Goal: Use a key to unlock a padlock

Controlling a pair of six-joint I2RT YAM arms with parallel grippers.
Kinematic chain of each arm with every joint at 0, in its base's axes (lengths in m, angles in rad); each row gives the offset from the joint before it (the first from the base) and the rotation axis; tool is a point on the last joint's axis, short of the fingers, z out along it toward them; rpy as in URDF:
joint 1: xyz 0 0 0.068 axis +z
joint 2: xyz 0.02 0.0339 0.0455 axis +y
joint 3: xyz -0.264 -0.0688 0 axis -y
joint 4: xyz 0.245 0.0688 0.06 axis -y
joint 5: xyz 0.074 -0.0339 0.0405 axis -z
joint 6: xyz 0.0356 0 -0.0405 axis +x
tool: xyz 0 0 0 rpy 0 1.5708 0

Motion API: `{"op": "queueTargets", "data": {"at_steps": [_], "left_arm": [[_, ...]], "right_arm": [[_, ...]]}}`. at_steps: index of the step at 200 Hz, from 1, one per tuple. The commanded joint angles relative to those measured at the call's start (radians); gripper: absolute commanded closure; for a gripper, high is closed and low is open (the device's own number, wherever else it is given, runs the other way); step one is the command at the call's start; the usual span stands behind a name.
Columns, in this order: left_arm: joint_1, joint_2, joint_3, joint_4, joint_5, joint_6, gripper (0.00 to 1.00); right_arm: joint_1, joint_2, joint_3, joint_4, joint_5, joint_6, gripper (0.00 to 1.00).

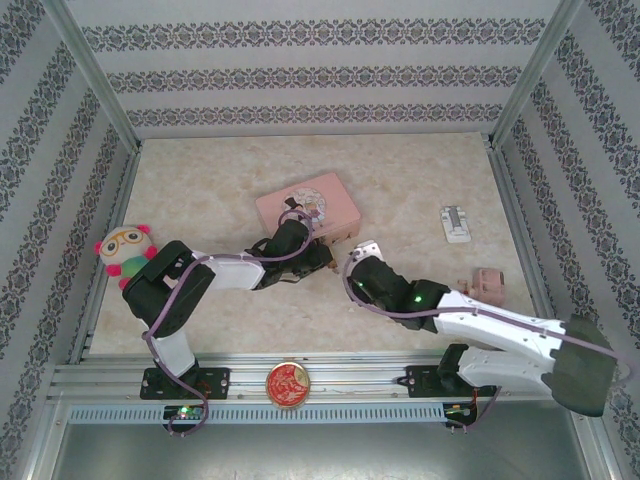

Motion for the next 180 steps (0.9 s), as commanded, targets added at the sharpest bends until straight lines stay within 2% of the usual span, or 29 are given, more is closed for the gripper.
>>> {"op": "queueTargets", "data": {"at_steps": [1, 70, 129, 180], "left_arm": [[0.013, -0.002, 0.000, -0.102, 0.069, -0.004, 1.00], [0.030, 0.021, 0.019, -0.106, 0.138, -0.049, 1.00], [0.030, -0.006, 0.135, -0.423, 0.055, 0.053, 1.00], [0.030, -0.001, 0.157, -0.438, 0.071, 0.048, 1.00]], "right_arm": [[0.009, 0.050, 0.032, 0.079, -0.006, -0.052, 0.51], [0.006, 0.165, 0.039, 0.173, -0.086, -0.083, 0.56], [-0.011, 0.266, 0.071, 0.209, -0.113, -0.089, 0.57], [-0.024, 0.309, 0.079, 0.256, -0.158, -0.092, 0.58]]}}
